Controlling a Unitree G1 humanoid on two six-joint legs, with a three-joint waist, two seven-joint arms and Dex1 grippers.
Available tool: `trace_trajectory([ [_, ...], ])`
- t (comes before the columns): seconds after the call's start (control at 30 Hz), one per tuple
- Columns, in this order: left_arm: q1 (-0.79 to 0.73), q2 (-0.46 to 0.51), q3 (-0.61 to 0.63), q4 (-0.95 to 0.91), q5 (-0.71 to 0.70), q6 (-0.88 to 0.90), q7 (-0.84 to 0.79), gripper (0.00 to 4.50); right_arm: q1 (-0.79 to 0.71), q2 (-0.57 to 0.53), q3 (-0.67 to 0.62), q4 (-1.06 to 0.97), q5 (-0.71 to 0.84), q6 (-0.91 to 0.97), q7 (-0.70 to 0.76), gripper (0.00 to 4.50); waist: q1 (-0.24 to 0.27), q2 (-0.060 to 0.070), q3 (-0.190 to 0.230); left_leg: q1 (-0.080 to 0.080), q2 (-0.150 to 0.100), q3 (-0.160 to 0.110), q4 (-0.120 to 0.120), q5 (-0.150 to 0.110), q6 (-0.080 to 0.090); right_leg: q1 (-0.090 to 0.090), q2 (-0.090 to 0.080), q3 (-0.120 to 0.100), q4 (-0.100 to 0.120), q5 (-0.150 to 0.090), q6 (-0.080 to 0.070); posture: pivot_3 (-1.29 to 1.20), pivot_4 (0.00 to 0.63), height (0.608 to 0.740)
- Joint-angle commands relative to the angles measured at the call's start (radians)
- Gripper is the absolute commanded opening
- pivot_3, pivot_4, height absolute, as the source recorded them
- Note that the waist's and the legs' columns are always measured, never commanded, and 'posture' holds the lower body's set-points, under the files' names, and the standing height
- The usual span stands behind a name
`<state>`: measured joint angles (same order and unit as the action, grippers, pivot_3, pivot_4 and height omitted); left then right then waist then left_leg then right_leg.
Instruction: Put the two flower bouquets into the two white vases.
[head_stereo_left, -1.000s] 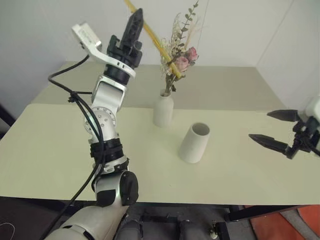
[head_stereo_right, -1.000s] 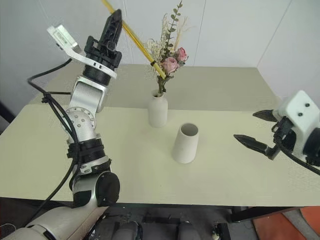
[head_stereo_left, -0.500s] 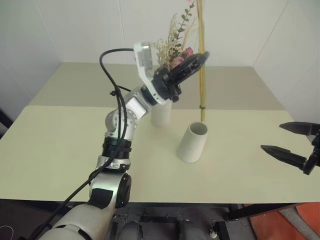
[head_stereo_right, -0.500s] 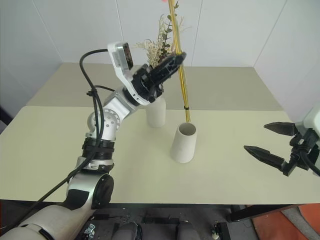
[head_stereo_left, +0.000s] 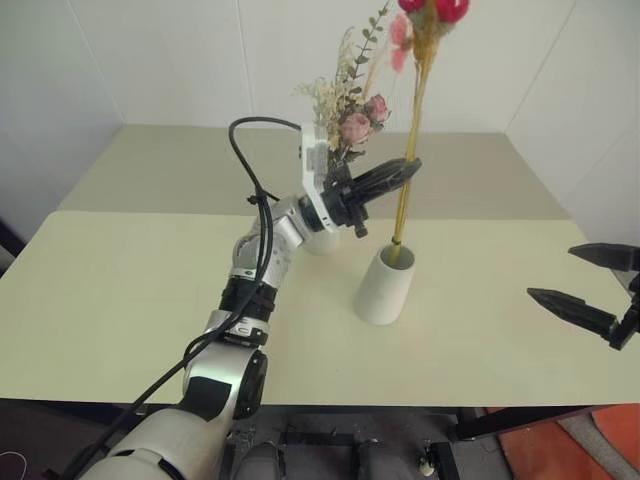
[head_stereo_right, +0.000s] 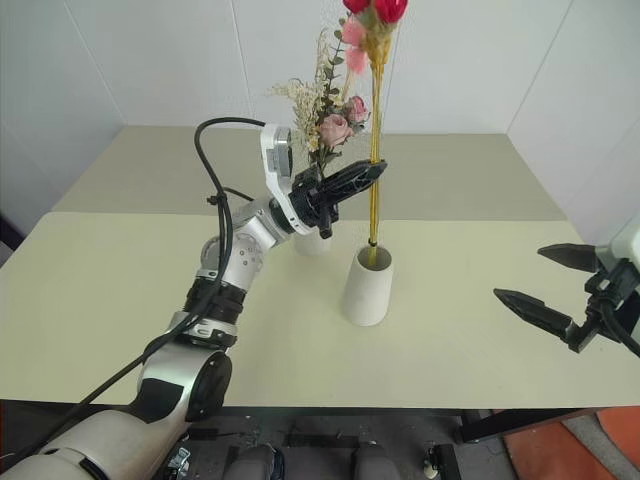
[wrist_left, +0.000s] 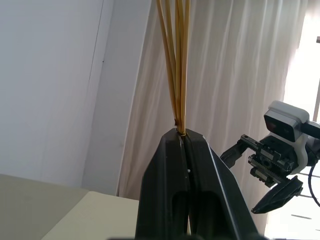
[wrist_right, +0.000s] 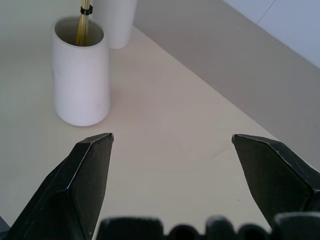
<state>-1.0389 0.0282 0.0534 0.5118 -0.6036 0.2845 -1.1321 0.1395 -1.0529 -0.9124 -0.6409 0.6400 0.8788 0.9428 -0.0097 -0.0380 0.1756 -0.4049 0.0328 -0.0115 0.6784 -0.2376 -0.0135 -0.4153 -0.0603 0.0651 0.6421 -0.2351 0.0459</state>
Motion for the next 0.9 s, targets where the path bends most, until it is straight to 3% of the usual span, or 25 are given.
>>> trace_trajectory([
  [0.03, -0.002, -0.007, -0.002, -0.044, 0.01, -0.039, -0.008, 0.95, -0.003, -0.008, -0.045, -0.008, 0.004, -0.001, -0.003, 4.48, -0.001, 0.0, 0.0, 0.0, 0.0, 0.0, 0.0, 0.0, 0.0, 0.0, 0.0, 0.0, 0.0, 0.0, 0.0, 0.0, 0.15, 0.74],
  [0.23, 0.019, 0.052, -0.018, -0.138, -0.004, 0.009, -0.088, 2.89, -0.003, -0.011, -0.038, 0.006, 0.008, -0.006, 0.007, 4.48, -0.005, 0.0, 0.0, 0.0, 0.0, 0.0, 0.0, 0.0, 0.0, 0.0, 0.0, 0.0, 0.0, 0.0, 0.0, 0.0, 0.15, 0.74],
  [0.4, 0.08, 0.205, -0.133, -0.248, 0.146, -0.018, -0.122, 4.47, -0.014, -0.021, -0.029, 0.025, 0.017, -0.011, 0.022, 4.48, -0.004, 0.001, 0.0, 0.001, 0.0, 0.0, 0.0, 0.0, 0.0, 0.0, 0.0, 0.001, 0.001, 0.0, 0.0, 0.0, 0.15, 0.74],
  [0.63, 0.112, 0.376, -0.087, -0.297, 0.163, 0.056, -0.091, 4.47, -0.027, -0.043, -0.001, 0.08, 0.011, -0.034, 0.056, 4.48, -0.004, 0.001, -0.001, 0.001, 0.001, 0.0, 0.0, 0.0, 0.0, 0.0, 0.0, 0.0, 0.001, 0.0, 0.0, 0.0, 0.15, 0.74],
  [0.9, 0.278, 0.614, 0.113, -0.482, 0.062, 0.112, -0.077, 4.47, -0.054, -0.067, 0.027, 0.122, 0.006, -0.053, 0.079, 4.48, -0.011, 0.001, -0.001, 0.0, 0.001, 0.001, 0.0, 0.0, 0.0, -0.003, 0.0, 0.001, 0.003, 0.0, 0.0, 0.0, 0.15, 0.74],
])
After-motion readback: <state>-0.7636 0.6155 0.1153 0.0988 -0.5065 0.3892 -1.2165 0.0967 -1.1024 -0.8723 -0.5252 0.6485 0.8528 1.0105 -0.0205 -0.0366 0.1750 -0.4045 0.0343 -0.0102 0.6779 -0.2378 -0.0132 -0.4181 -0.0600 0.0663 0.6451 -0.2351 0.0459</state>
